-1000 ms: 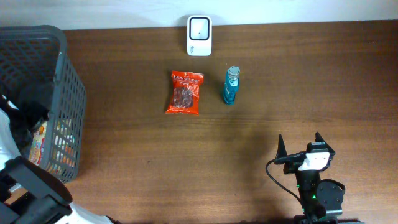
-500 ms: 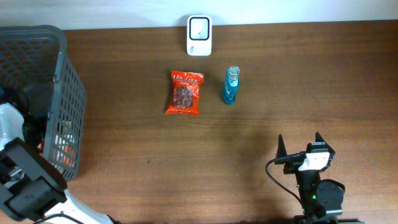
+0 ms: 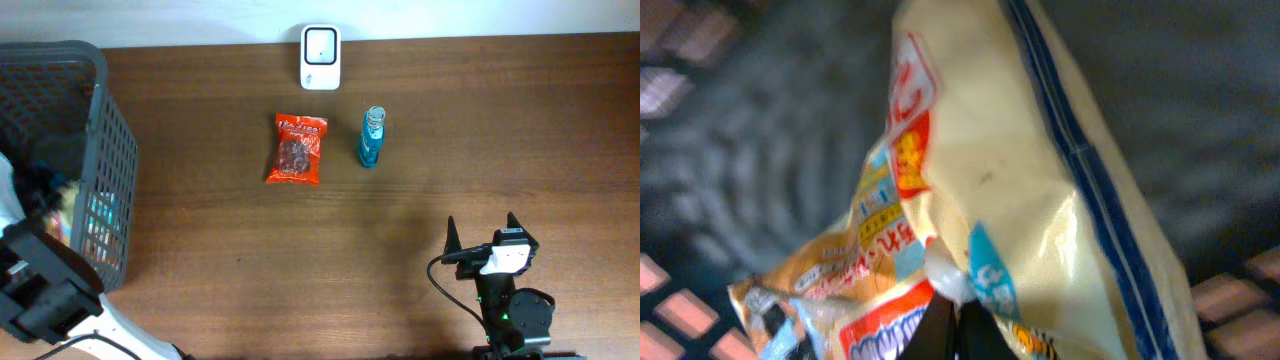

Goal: Scan the item barcode
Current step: 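Reach left gripper into basket and grasp yellow snack bag, then place yellow snack bag on table left of red bag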

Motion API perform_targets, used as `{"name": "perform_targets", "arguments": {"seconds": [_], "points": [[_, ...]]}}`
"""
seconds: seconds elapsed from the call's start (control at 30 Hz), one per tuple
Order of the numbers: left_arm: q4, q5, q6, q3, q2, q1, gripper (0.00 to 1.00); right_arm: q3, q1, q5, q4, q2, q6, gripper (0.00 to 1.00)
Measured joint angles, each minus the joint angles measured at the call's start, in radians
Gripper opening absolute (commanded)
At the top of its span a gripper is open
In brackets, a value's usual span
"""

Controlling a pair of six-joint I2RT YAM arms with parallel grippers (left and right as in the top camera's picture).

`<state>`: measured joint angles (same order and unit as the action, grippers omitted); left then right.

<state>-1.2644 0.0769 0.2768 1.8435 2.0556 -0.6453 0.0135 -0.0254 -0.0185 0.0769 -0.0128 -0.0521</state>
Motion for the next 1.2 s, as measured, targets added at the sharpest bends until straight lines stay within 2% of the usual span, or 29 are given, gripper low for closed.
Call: {"name": "perform_targets", "arguments": {"seconds": [0.13,0.23,0.4,0.57,0.67,0.77,0.87,1.03,1.2], "points": [[-0.120,-0.080,0.000,0.360,-0.007,0.000,0.00,0.000,0.000,0.000,0.000,0.000,0.000,0.98],[-0.161,-0.169,0.000,0.533,-0.035,0.000,0.00,0.000,0.000,0.000,0.000,0.000,0.000,0.98],[-0.169,-0.314,0.000,0.684,-0.186,0.034,0.00,0.000,0.000,0.000,0.000,0.000,0.000,0.98],[-0.215,-0.415,0.000,0.711,-0.360,0.269,0.00,0.000,0.000,0.000,0.000,0.000,0.000,0.98],[-0.251,-0.407,0.000,0.691,-0.357,0.452,0.00,0.000,0.000,0.000,0.000,0.000,0.000,0.98],[-0.245,-0.348,0.000,0.596,-0.312,0.620,0.00,0.000,0.000,0.000,0.000,0.000,0.000,0.98],[-0.216,-0.294,0.018,0.481,-0.277,0.710,0.00,0.000,0.000,0.000,0.000,0.000,0.000,0.98],[-0.103,-0.116,0.198,0.270,-0.198,0.814,0.00,0.000,0.000,0.000,0.000,0.000,0.000,0.98],[0.055,0.047,0.393,0.110,-0.129,0.845,0.00,0.000,0.000,0.000,0.000,0.000,0.000,0.98]]}}
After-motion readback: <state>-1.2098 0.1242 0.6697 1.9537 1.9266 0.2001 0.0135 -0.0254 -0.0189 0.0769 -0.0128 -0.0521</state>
